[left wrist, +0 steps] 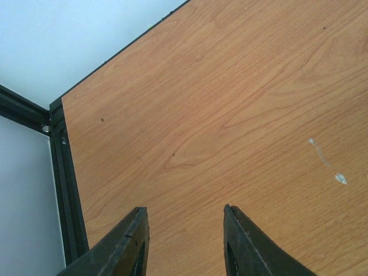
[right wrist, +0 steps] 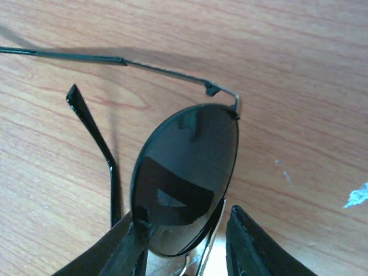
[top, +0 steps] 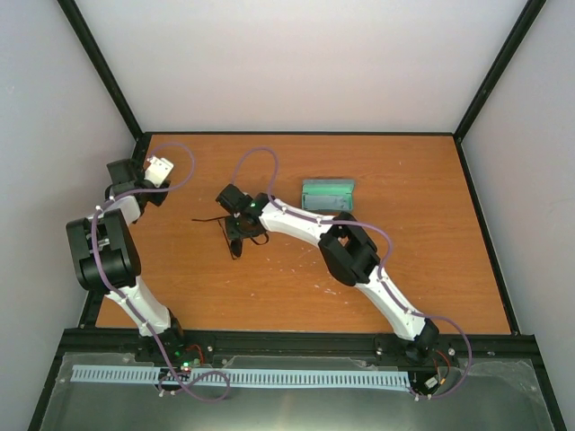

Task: Organize the sunglasses
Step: Pick up the sunglasses from the center of the board.

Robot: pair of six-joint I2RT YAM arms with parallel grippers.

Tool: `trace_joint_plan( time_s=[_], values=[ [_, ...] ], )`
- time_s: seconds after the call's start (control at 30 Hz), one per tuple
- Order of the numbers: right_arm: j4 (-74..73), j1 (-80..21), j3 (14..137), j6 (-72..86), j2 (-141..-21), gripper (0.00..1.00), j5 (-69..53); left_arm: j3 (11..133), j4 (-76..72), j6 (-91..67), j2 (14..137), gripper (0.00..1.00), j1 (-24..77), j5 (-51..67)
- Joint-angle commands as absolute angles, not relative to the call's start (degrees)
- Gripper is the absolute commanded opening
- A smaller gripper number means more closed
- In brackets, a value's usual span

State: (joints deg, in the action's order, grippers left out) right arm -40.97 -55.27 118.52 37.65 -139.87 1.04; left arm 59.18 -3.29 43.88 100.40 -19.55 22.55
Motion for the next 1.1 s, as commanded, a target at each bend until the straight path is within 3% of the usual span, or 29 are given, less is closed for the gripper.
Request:
trace_joint_plan(
  time_s=[0.0,0.43,0.73,0.93,1.07],
  values=[
    [-40.99,-53.78,118.38,37.41,-141.10,0.37,1.25,59.04,-4.76,43.08,100.82,0.38,-20.18,24.37],
    [-43.83,-52.05,121.56,35.36,-144.83,0.27,-2.38,59.16,-4.72,42.73,101.91,0.37,-20.13,25.62],
    [-43.64,-51.81,119.29,34.22,-142.82,0.03,-2.32,59.11,-3.73,42.18,101.61,0.37,-20.16,27.69],
    [-32.20,-49.77,105.10,32.14,-131.75,0.03,-6.49,59.50,-1.70,37.34,97.49,0.37,-20.20,36.24],
    [-14.76,-44.43,83.82,32.77,-118.92,0.03,-16.36,61.13,-1.32,28.73,94.90,0.36,-20.18,44.54]
  ],
)
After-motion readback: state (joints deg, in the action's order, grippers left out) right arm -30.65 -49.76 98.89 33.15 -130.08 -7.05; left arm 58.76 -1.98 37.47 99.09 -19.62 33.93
